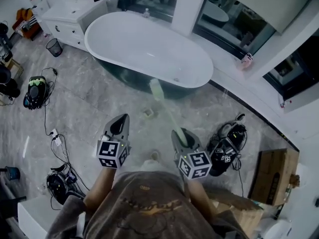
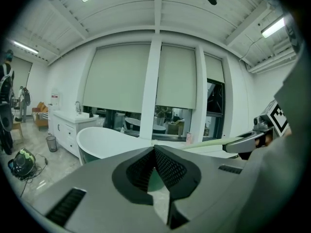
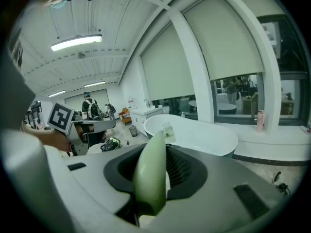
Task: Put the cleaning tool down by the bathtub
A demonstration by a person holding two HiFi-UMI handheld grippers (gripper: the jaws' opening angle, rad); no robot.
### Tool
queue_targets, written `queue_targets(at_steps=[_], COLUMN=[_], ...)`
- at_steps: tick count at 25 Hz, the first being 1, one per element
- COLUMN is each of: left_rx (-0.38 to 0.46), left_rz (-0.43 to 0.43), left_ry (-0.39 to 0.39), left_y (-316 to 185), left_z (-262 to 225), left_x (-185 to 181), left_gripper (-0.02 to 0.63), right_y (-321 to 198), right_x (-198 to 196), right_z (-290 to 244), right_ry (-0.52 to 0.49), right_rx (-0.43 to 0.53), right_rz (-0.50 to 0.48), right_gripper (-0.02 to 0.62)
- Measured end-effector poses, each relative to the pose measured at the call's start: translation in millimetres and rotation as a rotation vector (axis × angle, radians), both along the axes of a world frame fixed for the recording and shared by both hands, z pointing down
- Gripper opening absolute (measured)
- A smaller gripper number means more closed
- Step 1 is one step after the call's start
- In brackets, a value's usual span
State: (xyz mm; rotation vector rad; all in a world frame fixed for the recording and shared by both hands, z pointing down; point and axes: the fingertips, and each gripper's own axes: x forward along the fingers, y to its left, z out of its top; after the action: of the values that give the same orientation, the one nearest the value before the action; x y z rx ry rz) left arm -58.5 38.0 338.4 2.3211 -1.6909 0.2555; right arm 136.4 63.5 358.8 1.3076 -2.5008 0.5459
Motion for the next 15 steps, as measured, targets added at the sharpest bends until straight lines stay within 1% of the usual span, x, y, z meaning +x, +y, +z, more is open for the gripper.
queue_targets(at_steps=[3,5,10,15], left_rx=[-0.003,0.001,0.004,-0.003], left_rz=[-0.031,-0.044,-0.068,-0.082], left_ry=[0.015,0.011,0.001,0.003], left_y=[-22,-33,-54,-75], left_z=[1,0,1,-1], left_x=[4,5,0,-9], left_gripper=[0.0,0.0,0.0,0.0], right_y=[-24,-39,-69,-93], right_x=[7,9,9,-1], right_z=[4,6,8,8], right_ry=[0.001,0.001,-0.001,0.008], right_rx=[-0.005,-0.011,-0.012,-0.017], right_rz=[-0.031,-0.048,-0.078,-0.1], right_gripper=[0.11,0.11,0.11,0.11])
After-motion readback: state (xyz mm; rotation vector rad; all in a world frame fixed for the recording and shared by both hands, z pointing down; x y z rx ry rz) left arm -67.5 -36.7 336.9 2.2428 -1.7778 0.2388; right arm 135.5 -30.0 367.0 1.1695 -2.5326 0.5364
